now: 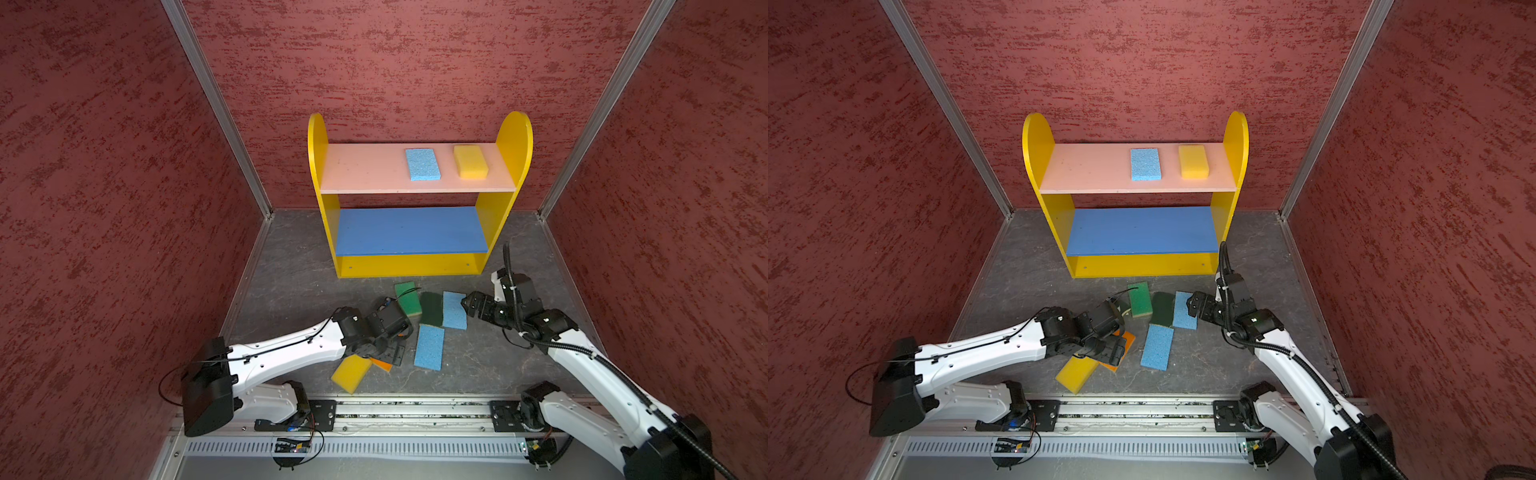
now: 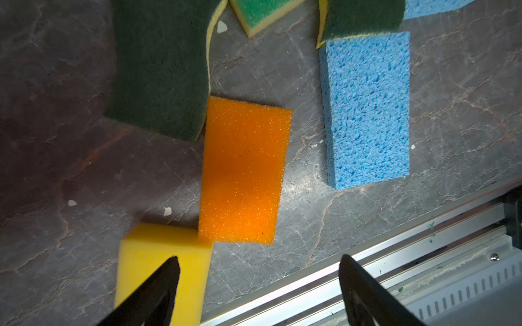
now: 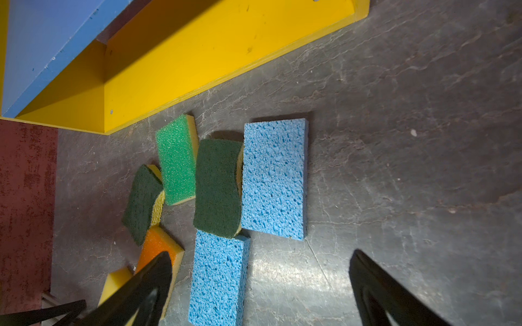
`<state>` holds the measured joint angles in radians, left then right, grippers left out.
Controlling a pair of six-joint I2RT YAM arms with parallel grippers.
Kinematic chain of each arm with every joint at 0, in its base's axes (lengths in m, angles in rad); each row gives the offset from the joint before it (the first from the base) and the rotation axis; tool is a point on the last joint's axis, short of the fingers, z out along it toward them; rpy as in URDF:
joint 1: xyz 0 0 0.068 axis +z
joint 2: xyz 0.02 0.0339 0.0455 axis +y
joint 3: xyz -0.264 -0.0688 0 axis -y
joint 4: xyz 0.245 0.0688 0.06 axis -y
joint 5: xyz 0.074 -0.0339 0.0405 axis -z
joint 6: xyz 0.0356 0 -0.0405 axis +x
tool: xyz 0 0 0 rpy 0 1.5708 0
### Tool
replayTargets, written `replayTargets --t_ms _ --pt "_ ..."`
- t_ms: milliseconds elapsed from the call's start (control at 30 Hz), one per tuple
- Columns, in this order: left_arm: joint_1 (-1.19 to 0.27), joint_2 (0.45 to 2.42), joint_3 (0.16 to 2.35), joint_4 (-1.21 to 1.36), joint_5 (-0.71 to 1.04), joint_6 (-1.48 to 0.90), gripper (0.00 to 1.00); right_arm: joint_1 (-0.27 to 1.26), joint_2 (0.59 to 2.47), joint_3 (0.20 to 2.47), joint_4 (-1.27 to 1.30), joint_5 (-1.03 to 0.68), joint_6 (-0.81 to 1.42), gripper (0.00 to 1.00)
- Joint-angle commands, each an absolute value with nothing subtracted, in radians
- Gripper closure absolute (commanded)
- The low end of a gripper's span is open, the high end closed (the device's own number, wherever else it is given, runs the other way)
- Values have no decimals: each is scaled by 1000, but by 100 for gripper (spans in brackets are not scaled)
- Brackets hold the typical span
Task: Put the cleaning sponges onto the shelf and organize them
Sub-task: 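Lower the left gripper and close it on the orange sponge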
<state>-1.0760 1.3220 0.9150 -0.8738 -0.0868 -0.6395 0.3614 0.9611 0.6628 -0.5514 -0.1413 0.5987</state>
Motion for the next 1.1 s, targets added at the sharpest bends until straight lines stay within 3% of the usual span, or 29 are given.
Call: replayTargets --t_ms 0,1067 --pt "-1086 1361 898 -817 -66 -642 10 356 962 663 -543 -117 611 1" --pt "-995 1542 827 -689 -36 -531 6 356 1009 633 -503 -121 603 1"
